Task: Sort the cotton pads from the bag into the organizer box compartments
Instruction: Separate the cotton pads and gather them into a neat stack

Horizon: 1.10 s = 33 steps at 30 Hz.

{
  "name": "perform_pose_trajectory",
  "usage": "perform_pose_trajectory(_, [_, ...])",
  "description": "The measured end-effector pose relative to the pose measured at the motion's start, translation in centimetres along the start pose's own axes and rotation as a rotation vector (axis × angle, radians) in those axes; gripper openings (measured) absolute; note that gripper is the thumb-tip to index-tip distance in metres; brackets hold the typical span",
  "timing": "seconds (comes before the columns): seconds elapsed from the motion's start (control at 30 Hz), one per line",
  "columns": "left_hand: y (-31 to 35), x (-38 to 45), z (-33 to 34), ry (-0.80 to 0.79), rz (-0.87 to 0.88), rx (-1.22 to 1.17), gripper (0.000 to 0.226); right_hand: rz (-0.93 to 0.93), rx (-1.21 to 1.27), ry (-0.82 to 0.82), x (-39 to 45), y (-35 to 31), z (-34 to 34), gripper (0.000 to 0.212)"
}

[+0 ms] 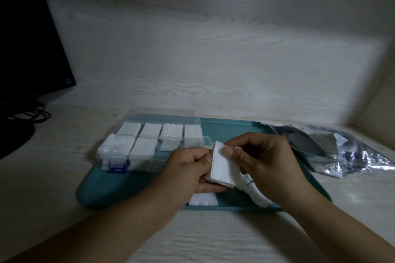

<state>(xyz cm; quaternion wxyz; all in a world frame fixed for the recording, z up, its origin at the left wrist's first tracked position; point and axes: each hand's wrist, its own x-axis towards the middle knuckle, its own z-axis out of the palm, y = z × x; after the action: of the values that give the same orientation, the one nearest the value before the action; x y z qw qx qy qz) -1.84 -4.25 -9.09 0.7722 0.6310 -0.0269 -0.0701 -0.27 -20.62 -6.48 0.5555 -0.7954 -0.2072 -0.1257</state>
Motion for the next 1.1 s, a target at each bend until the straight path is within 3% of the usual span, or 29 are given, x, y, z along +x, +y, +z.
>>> perform_pose_trajectory(0.17, [0.06,-0.10,0.04,-0.005,-0.007,-0.009,0.024,0.000,-0.045,0.020,-0.15,0.40,0.13,0.006])
perform_pose_trajectory(0.3, [0.20,-0.30,0.01,-0.024,0.014,-0.050,0.029,-0.113,-0.247,0.056,-0.27,0.68,0.23,0.009])
perform_pose_trajectory(0.5, [0.20,-0.61,0.21,-0.058,0.064,0.074,0.024,-0.200,-0.423,0.090,-0.33,0.78,0.01,0.007])
perform_pose_trajectory(0.73, [0.29,-0.55,0.20,-0.024,0.058,0.045,0.026,0.030,-0.188,0.064,0.09,0.81,0.10,0.012])
perform_pose_trajectory(0.9, [0.48,-0.63,0.26,-0.020,0.068,0.019,0.020,0.115,0.135,0.017,0.23,0.13,0.34,0.011])
perform_pose_trajectory(1.03, [0.48,-0.66,0.28,0.003,0.077,0.033,0.020,0.166,0.133,0.034,0.31,0.29,0.40,0.009])
perform_pose_trajectory(1.1, [0.28,-0.86,0.50,0.033,0.155,0.151,0.019,0.144,0.121,0.060,0.30,0.43,0.34,0.007])
